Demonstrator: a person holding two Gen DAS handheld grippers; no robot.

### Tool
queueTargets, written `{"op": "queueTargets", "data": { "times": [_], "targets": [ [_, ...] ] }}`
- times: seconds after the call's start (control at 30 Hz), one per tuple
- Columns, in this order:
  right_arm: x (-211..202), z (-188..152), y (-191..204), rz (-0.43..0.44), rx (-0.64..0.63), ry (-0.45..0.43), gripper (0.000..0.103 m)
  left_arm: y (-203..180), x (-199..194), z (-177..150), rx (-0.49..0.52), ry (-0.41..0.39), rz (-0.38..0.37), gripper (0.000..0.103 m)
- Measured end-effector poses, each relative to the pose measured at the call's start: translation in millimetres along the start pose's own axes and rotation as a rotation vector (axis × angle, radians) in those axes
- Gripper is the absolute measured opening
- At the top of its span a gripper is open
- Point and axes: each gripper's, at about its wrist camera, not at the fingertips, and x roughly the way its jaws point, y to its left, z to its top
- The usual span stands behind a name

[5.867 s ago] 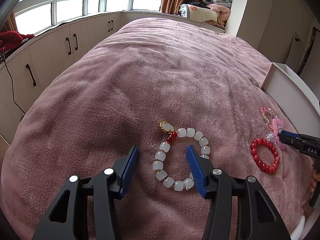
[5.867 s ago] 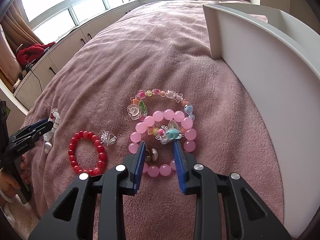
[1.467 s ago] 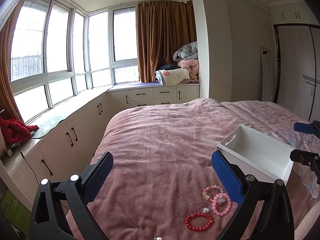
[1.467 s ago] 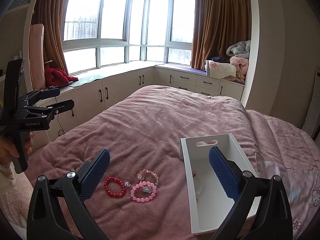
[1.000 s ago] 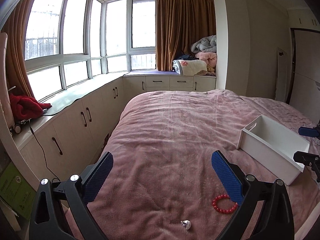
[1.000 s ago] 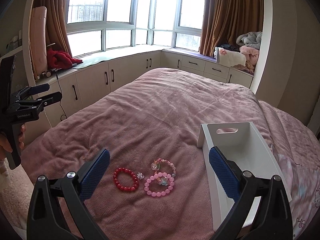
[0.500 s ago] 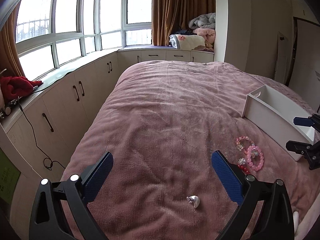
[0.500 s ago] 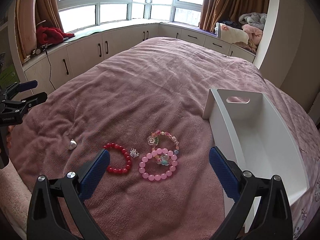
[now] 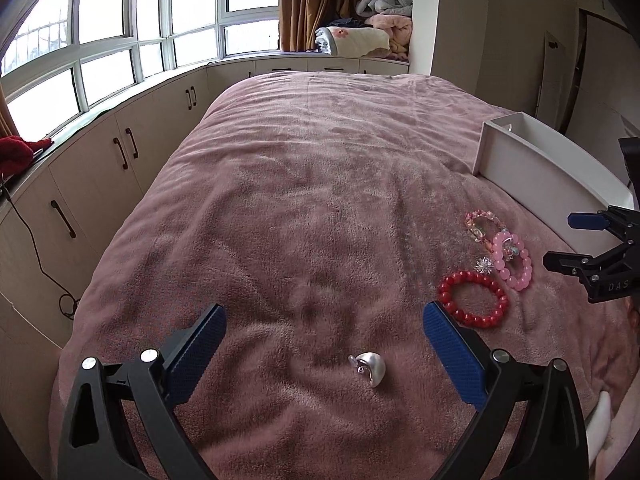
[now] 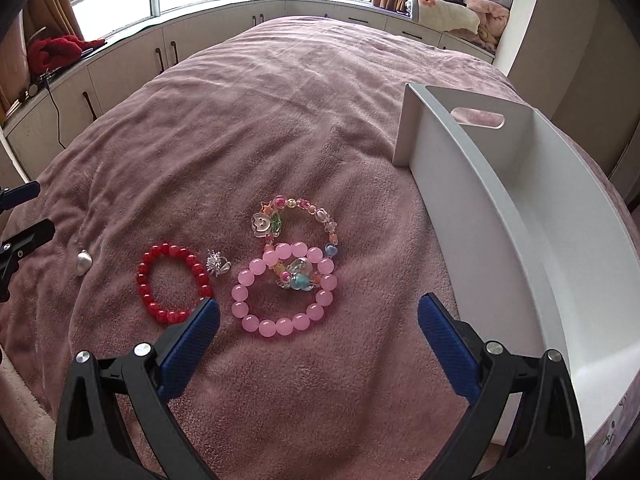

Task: Organize jewelry
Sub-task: 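Close the right tool on the pink bead bracelet while the left tool grasps the silver charm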

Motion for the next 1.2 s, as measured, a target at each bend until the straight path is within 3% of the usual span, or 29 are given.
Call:
{"op": "queueTargets", "data": {
  "times": [0.13, 0.23, 0.4, 0.43, 0.47, 0.57, 0.67, 0.73, 0.87, 0.93, 1.07, 1.2],
  "targets": [
    [17, -3, 2, -0.023, -0.016, 0.04, 0.098, 2, 7, -3, -0.01, 0.015, 0.005, 0.099],
    [28, -6, 0, 0.008, 0.013, 0.058, 0.097, 5, 9, -5, -0.027, 0.016, -0.01, 0.099],
    [44, -11, -12, 0.089, 0.115, 0.092, 0.084, -1, 11, -8, 0.009, 0.007, -0.014, 0.098],
    [45, -12, -15, 0.102, 0.133, 0.093, 0.084, -4, 11, -8, 0.026, 0.006, -0.015, 0.093],
    [48, -13, -16, 0.109, 0.144, 0.099, 0.083, -8, 13, -9, 0.047, 0.015, -0.018, 0.081],
    [53, -16, -17, 0.126, 0.153, 0.119, 0.082, -16, 25, -15, 0.094, 0.077, -0.022, 0.059],
    [55, -19, -15, 0.144, 0.146, 0.136, 0.075, -22, 34, -21, 0.123, 0.12, -0.034, 0.041],
    [53, -20, -14, 0.165, 0.146, 0.136, 0.068, -26, 36, -22, 0.136, 0.128, -0.056, 0.035],
    [52, -21, -25, 0.204, 0.255, 0.116, 0.065, -31, 36, -26, 0.155, 0.145, -0.066, 0.035],
    [54, -21, -33, 0.208, 0.315, 0.118, 0.054, -31, 36, -27, 0.149, 0.148, -0.077, 0.035],
    [56, -19, -24, 0.166, 0.228, 0.124, 0.047, -26, 40, -28, 0.116, 0.162, -0.111, 0.03],
    [53, -20, -24, 0.185, 0.211, 0.125, 0.025, -24, 40, -28, 0.1, 0.163, -0.121, 0.03]
  ]
}}
